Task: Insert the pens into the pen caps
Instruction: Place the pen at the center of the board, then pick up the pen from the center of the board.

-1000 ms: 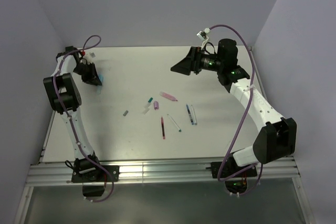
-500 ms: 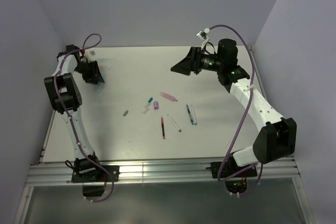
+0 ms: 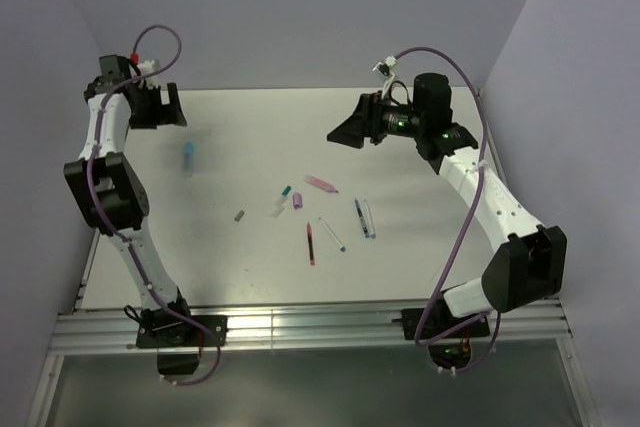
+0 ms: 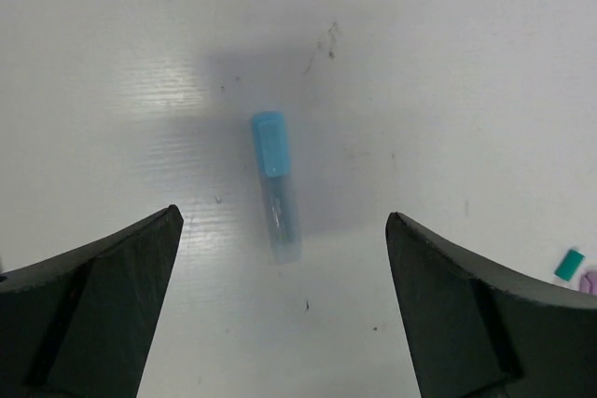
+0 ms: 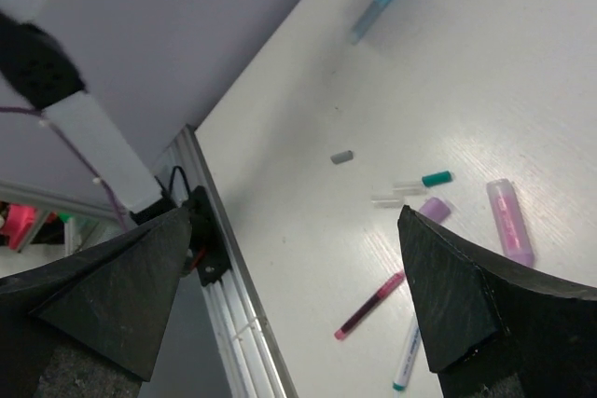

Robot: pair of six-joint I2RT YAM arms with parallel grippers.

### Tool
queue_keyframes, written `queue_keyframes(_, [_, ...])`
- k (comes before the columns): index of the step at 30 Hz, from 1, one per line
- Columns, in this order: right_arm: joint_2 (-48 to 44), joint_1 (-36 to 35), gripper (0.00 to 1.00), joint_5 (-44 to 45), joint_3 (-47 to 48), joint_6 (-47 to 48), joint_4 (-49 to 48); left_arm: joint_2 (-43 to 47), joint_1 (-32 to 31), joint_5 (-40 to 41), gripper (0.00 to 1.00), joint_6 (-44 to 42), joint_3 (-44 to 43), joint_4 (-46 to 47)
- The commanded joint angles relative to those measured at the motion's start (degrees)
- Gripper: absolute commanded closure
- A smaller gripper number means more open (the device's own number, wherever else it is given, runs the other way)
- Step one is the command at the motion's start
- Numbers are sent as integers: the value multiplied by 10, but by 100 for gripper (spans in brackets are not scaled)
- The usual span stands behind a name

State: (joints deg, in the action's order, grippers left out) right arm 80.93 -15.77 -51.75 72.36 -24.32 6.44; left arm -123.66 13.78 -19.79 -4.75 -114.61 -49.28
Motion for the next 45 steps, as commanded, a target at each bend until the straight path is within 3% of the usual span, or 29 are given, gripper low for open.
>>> queue_keyframes(1, [-21,-2,0,40,47,91,76,119,-9,9,1,-25,44,73])
queue_keyframes(7, [-37,-2,0,134,43,219,198,249,-38,-2,1,-22,127,156])
queue_keyframes(12, [-33,-2,3,244,24,292,250,337,-42,-96,1,43,218,257])
queue_keyframes(15, [4,-11,9,317,49,329,284,356,-45,-145,0,19,237,269])
queue_keyframes(19, [62,-44,19,401,90,362,311,384,-52,-168,1,88,285,325])
queue_keyframes(23, [129,-102,31,470,144,385,325,402,-58,-180,11,134,320,356])
queue_keyframes(26, [193,-135,37,516,197,398,335,400,-63,-199,13,133,327,343])
queue_keyframes(33, [324,-194,45,533,322,388,371,416,-67,-189,15,109,379,335])
queue_keyframes(45, [431,-239,47,547,374,409,422,420,-67,-192,13,113,401,349])
